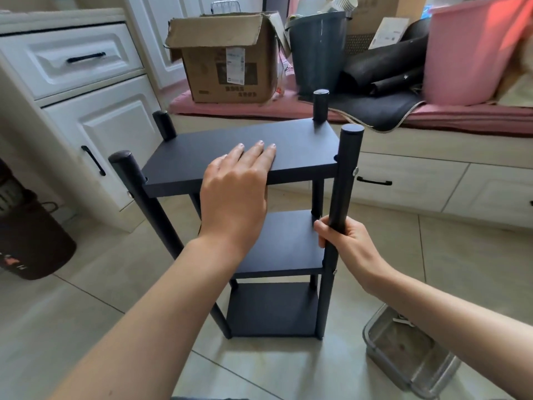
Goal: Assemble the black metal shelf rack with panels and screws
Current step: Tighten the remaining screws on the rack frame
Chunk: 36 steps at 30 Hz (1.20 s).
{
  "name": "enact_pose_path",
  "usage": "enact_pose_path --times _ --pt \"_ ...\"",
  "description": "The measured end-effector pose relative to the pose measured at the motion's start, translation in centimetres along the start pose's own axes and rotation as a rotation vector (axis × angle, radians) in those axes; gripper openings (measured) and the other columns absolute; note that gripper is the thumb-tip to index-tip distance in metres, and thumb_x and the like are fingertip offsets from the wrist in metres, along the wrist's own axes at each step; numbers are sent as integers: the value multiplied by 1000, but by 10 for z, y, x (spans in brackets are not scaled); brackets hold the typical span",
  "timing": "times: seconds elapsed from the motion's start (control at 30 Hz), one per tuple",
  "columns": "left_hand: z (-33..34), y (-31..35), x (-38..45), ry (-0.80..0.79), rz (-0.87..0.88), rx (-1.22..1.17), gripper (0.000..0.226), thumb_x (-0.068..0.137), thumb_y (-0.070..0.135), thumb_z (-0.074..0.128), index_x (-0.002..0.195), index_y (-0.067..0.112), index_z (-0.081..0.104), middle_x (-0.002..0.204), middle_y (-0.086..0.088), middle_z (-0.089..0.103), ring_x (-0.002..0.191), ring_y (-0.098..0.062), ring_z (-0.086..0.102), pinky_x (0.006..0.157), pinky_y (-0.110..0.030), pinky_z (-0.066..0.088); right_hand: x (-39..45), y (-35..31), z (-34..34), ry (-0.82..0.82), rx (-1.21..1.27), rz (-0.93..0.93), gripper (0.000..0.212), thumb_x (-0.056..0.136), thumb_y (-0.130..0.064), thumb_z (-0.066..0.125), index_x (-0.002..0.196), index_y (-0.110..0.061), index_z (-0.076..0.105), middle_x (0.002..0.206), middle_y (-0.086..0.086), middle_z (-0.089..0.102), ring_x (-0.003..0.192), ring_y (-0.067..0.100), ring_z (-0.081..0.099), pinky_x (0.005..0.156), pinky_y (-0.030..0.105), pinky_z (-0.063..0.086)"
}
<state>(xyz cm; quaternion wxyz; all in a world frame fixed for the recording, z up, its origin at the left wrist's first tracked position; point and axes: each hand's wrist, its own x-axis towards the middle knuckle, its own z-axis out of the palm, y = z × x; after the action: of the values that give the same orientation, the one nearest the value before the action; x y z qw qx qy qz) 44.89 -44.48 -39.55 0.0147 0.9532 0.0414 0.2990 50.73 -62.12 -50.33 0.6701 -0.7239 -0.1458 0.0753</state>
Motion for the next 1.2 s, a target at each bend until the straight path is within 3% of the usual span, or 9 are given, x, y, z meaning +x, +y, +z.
enact_pose_path --times 0.2,0.37,0.57,0.7,0.8,0.9,0.97,1.07,1.2 --pt "3 7 -8 98 70 -29 48 91 -3 61 137 10 61 139 -9 61 131 -31 56 107 -44 39 -1 -1 -8 50 -54 -4 24 96 -18 61 82 1 58 69 7 57 60 6 50 61 11 40" --pt "8 9 -9 161 105 -62 41 94 3 60 134 10 63 138 -8 63 130 -27 58 107 -41 36 -3 -4 -19 50 -139 -18 13 92 -19 66 87 -6 66 81 11 70 79 25 65 80 39 52" --pt "14 10 -9 223 98 -109 36 96 8 62 131 12 66 135 -4 65 127 -24 59 103 -39 34 -10 7 -55 -43 -189 110 15 88 -13 72 101 -18 71 93 -5 76 88 7 71 82 28 54" --pt "15 12 -8 258 107 -114 33 96 10 64 129 12 68 133 -2 66 125 -25 61 99 -35 32 -22 25 -84 -22 -267 206 17 90 -5 68 105 -13 68 100 5 74 96 21 70 86 36 57" --pt "17 18 -8 260 117 -118 33 97 12 65 129 12 67 133 -3 66 125 -25 61 97 -35 31 -32 51 -105 -5 -312 336 14 89 -2 68 101 -9 68 99 10 73 94 24 68 82 35 55" --pt "19 26 -5 256 129 -110 34 97 13 64 131 13 66 134 -2 65 126 -25 60 96 -35 30 -37 87 -126 19 -367 512 6 91 -4 65 96 -4 69 89 16 72 77 23 64 65 30 52" --pt "20 32 -3 251 124 -103 35 97 14 64 131 14 66 134 -2 65 127 -24 59 96 -35 30 -38 113 -136 -12 -406 649 19 96 -11 59 88 4 67 74 17 61 64 22 54 55 27 42" --pt "21 42 -2 250 121 -103 35 97 16 63 132 15 66 135 -1 65 127 -24 59 96 -35 29 -39 146 -138 -89 -468 802 29 99 -23 56 78 -5 55 64 13 47 47 18 39 47 22 30" --pt "23 48 -1 257 139 -94 37 96 17 63 133 16 65 134 -1 65 127 -25 59 99 -39 31 -30 182 -117 -127 -538 907 32 97 -35 58 86 -8 44 74 10 50 50 18 47 46 25 38"
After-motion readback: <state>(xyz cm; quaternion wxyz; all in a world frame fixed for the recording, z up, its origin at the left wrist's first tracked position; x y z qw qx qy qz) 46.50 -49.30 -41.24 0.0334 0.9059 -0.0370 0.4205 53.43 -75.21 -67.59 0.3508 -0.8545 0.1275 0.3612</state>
